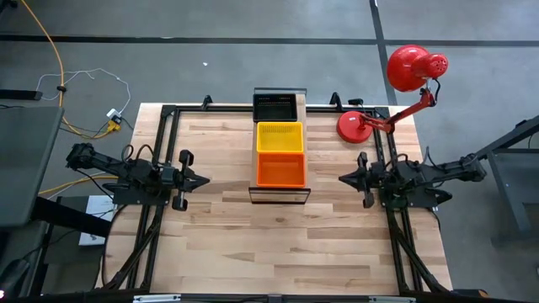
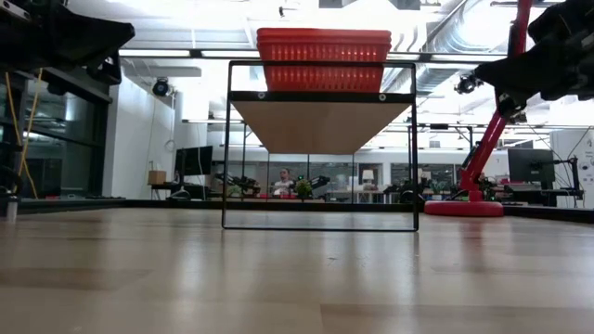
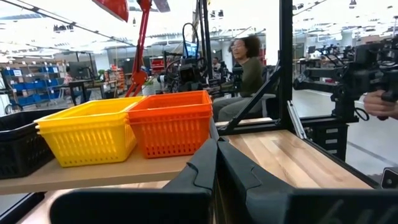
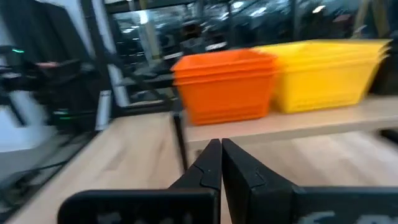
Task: Stack baskets on shelf by color
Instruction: Return to Home Position
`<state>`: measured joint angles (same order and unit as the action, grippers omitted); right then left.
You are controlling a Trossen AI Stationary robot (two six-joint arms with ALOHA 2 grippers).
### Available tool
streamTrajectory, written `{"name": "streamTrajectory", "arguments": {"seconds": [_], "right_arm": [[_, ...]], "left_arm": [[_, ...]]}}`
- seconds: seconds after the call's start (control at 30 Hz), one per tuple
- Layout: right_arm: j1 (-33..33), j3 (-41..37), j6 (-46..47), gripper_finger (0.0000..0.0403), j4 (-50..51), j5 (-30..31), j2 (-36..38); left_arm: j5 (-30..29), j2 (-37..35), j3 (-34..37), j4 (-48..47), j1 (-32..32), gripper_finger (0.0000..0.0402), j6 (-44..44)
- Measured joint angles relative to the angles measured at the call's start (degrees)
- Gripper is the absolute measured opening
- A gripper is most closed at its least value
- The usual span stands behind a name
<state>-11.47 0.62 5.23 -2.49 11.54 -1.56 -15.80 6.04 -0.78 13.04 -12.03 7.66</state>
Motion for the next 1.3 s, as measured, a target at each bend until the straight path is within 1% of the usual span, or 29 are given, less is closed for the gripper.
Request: {"name": "streamTrajectory", "arguments": {"seconds": [0.1, 0.13, 0.23, 0.43, 0.6, 0.73, 0.9, 1.07, 1.2, 1.3], "right_arm": [[1.4, 0.2, 2.8, 0.0, 1.5, -6.1, 0.0], [2.0, 0.2, 3.4, 0.0, 1.7, -7.3, 0.0], [4.0, 0.2, 3.8, 0.0, 1.9, -8.3, 0.0], [7.5, 0.2, 1.5, 0.0, 2.2, -9.0, 0.0], [9.0, 0.2, -2.1, 0.0, 2.2, -8.7, 0.0], [9.2, 0.2, -4.0, 0.0, 2.2, -8.8, 0.0], [9.2, 0.2, -1.0, 0.0, 2.2, -8.8, 0.0], [9.2, 0.3, 4.0, 0.0, 2.2, -8.8, 0.0], [9.2, 0.3, 7.2, 0.0, 2.2, -8.8, 0.0], [9.2, 0.3, 8.4, 0.0, 2.2, -8.8, 0.0]], "left_arm": [[0.0, 0.0, 0.0, 0.0, 0.0, 0.0001, 0.0], [0.0, 0.0, 0.0, 0.0, 0.0, 0.0001, 0.0], [0.0, 0.0, 0.0, 0.0, 0.0, 0.0001, 0.0], [0.0, 0.0, 0.0, 0.0, 0.0, 0.0001, 0.0], [0.0, 0.0, 0.0, 0.0, 0.0, 0.0001, 0.0], [0.0, -1.5, 0.0, 0.2, 0.0, 0.0001, 0.0], [0.0, -3.7, 0.0, -0.4, 0.0, 0.0001, 0.0], [0.1, -5.8, 0.0, -5.5, 0.0, 0.0001, 0.0], [0.2, -5.8, 0.1, -10.6, 0.0, 0.0001, 0.0], [0.2, -5.4, 0.1, -10.2, 0.0, 0.0001, 0.0]]}}
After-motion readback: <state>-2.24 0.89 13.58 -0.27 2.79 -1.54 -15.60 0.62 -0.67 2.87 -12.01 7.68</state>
